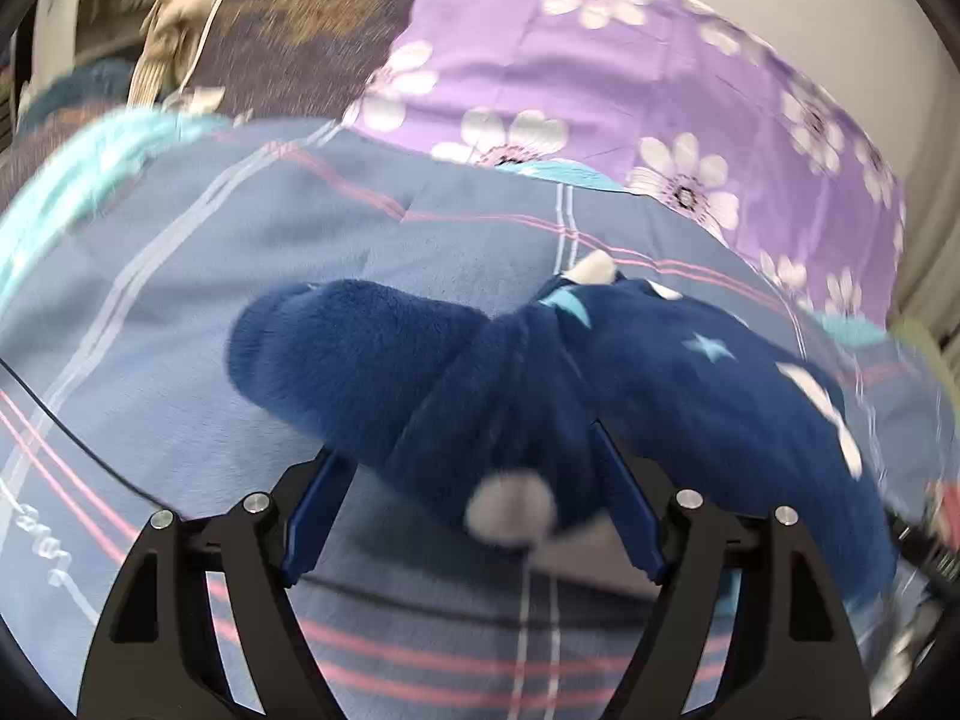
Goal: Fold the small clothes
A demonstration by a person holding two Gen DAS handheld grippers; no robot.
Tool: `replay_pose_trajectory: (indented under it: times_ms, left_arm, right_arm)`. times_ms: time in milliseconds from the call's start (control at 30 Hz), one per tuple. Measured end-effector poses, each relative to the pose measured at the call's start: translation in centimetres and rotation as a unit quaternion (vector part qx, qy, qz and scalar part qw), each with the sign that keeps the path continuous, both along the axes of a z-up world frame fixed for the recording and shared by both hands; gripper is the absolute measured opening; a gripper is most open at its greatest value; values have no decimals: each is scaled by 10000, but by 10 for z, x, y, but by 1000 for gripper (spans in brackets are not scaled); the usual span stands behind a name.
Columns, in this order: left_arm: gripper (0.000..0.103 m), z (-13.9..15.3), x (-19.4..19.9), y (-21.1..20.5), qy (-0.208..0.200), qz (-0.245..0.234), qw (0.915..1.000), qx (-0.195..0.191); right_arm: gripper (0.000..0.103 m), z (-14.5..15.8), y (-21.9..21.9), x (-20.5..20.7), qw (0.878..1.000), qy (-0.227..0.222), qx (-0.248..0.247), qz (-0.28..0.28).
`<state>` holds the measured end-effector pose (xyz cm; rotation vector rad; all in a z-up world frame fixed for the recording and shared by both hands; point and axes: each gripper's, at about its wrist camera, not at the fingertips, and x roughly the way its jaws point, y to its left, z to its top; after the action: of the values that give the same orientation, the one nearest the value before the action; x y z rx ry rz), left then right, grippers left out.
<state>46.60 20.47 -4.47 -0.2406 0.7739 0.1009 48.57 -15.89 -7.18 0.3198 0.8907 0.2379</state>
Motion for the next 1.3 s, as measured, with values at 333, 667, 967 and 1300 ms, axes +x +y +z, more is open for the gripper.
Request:
replay_pose_trajectory:
  times_ms: [333, 667, 967, 1300]
  left_arm:
    - [91, 52, -162, -77, -1223, -1283, 9836, 331]
    - [102, 113, -318, -113, -2294, -1243, 9643, 449]
    - [102, 130, -409, -144, -2538, -921, 9601, 733]
    - [102, 125, -457, -168, -2355, -785, 9631, 1042]
  right_arm:
    - [84, 93, 17, -186, 9773, -1631, -1272, 460]
    - [101, 158, 9, -355, 9460, -2994, -1179, -386]
    - [101, 170, 2, -430, 9458, -3012, -1163, -339]
    - [101, 140, -10, -461, 9606, -2551, -1077, -248]
